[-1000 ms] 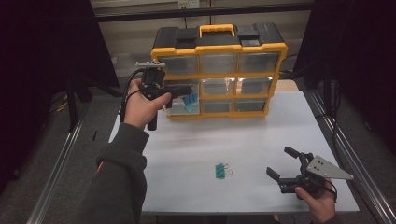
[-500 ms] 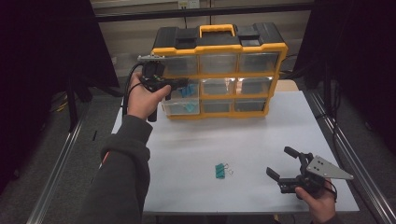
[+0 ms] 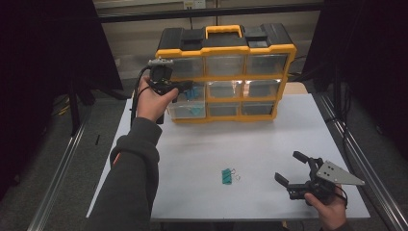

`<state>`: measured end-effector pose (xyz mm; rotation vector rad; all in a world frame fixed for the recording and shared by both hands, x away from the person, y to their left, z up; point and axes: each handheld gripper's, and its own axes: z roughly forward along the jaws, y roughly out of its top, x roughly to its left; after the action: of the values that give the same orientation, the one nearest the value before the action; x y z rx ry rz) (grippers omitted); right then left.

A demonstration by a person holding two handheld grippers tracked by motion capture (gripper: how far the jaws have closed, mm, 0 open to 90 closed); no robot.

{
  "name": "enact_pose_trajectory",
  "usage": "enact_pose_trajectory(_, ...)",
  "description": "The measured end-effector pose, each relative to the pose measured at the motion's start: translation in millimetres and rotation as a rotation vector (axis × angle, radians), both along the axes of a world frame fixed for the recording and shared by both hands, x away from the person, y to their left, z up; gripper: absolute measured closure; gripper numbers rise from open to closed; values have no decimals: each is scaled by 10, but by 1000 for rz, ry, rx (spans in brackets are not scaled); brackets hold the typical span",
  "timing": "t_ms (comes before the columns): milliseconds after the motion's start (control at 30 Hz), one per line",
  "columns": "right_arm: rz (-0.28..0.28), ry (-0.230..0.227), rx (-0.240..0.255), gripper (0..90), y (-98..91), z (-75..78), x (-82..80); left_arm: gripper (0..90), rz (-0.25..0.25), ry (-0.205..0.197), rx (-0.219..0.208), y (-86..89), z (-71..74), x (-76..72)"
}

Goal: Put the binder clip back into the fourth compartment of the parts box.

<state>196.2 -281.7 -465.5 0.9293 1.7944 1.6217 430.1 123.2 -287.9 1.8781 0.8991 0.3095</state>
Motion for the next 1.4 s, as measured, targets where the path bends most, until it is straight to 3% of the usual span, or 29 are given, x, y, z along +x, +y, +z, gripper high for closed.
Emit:
enact_pose_trajectory(67,-1,-1,0,6,0,0,0,727,6,8,-22,15,-15,6)
enact_pose_trajectory(167,1,0,-1,6,1,0,-2,630,-12,22,-49,46,-27,-11)
enact_pose_trajectory(300,1,-1,0,6,0,0,-4,456,-42,5,-70,64,-43,-44)
enact_pose_trajectory(367,2,0,-1,6,-3,-1,-2,407,-64,2,-92,81,-41,-99)
enact_pose_trajectory(600,1,-2,-2,6,3,-1,0,232,-125,-12,-90,96,-38,-269)
enact_pose_trajectory(833,2,1,-2,6,11,-1,-2,164,-145,-27,-106,131,-112,-435)
enact_pose_trajectory(1000,1,2,-1,6,9,-3,1,139,-166,-59,-116,124,-164,-560)
enact_pose_trajectory(1067,-1,4,-3,6,12,-3,1,127,-169,-67,-103,109,-184,-610)
enact_pose_trajectory(1400,0,4,-1,6,10,-1,-3,106,-201,-69,-110,53,-334,-784)
